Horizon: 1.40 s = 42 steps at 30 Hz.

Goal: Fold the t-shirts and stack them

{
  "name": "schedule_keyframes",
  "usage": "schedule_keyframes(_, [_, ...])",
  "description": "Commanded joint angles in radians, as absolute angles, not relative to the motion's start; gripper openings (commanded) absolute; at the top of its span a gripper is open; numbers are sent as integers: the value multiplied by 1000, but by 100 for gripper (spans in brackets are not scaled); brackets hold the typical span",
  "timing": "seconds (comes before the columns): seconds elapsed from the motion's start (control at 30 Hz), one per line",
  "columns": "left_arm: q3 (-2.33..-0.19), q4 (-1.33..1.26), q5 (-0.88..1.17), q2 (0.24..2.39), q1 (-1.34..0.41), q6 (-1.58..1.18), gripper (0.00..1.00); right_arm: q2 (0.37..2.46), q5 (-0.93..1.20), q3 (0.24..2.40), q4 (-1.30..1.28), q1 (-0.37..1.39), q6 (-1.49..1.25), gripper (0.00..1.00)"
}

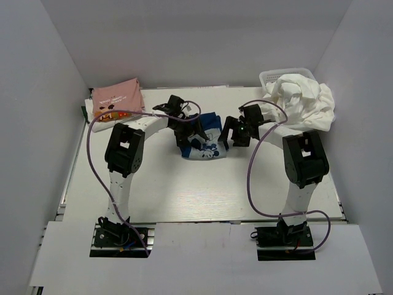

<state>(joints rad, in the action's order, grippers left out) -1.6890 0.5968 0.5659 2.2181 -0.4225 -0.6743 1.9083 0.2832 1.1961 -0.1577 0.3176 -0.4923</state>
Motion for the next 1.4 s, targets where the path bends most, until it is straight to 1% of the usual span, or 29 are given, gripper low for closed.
schedule_keyframes(0.0, [-1634,721,416,2157,-405,-597,100,1876,256,1175,-204,339,-419,90])
schedule_keyframes(0.1, [-1754,758,376,2131,-426,-539,100,1838,245,1187,-233,359,-393,90])
schedule_keyframes(0.17, [-1792,769,365,2099,-426,-509,100,1803,241,1192,-242,370,-371,90])
schedule_keyframes(0.23, [-1801,769,356,2033,-426,-488,100,1763,227,1207,-244,383,-348,90])
schedule_keyframes(0.37, [-1776,747,234,1934,-402,-476,100,1753,189,1262,-249,406,-315,90])
schedule_keyframes(0.47, [-1776,756,148,1945,-393,-450,100,1808,157,1362,-259,419,-311,90])
schedule_keyframes(0.5, [-1813,765,147,1965,-382,-449,100,1816,147,1379,-259,420,-314,90])
schedule_keyframes(0.53, [-1834,787,147,1989,-382,-449,100,1844,131,1441,-262,425,-319,90])
schedule_keyframes(0.57, [-1897,799,147,2020,-370,-449,100,1870,126,1466,-262,422,-334,90])
schedule_keyframes(0.6, [-1935,813,137,2092,-355,-449,100,1885,123,1491,-271,422,-339,90])
schedule_keyframes(0.63, [-1974,825,137,2129,-354,-468,99,1940,117,1515,-281,423,-342,90])
schedule_keyframes(0.67, [-2055,834,162,2166,-342,-468,94,1960,112,1588,-281,423,-354,90])
schedule_keyframes(0.7, [-2093,834,163,2201,-331,-468,92,1982,110,1613,-290,423,-356,90])
schedule_keyframes(0.73, [-2127,834,163,2265,-331,-468,89,2024,107,1670,-298,422,-367,89])
schedule_keyframes(0.8, [-2218,825,163,2322,-321,-468,81,2094,92,1790,-348,417,-376,86])
schedule_keyframes(0.83, [-2242,816,172,2347,-321,-468,77,2138,83,1813,-360,419,-374,84])
schedule_keyframes(0.87, [-2276,805,172,2383,-310,-468,72,2178,71,1859,-383,417,-379,80])
schedule_keyframes(0.93, [-2276,779,186,2395,-310,-468,70,2226,72,1914,-399,411,-400,74])
schedule_keyframes(0.97, [-2254,755,186,2405,-310,-468,70,2259,87,1955,-411,416,-405,64])
schedule_keyframes(1.0, [-2253,755,186,2419,-310,-468,69,2267,87,1963,-422,414,-410,59])
schedule_keyframes(1.03, [-2253,755,205,2419,-310,-468,64,2273,89,1968,-417,416,-411,52])
schedule_keyframes(1.07, [-2253,755,215,2431,-310,-468,52,2281,103,1971,-414,414,-411,33])
schedule_keyframes(1.13, [-2253,744,215,2431,-310,-468,34,2281,113,1968,-405,416,-416,17])
schedule_keyframes(1.17, [-2253,744,215,2431,-310,-468,24,2278,120,1971,-402,414,-414,7])
schedule_keyframes(1.2, [-2253,744,215,2422,-310,-468,1,2270,114,1971,-400,414,-416,0])
schedule_keyframes(1.37, [-2235,732,204,2333,-301,-446,0,2171,71,1928,-358,419,-390,0])
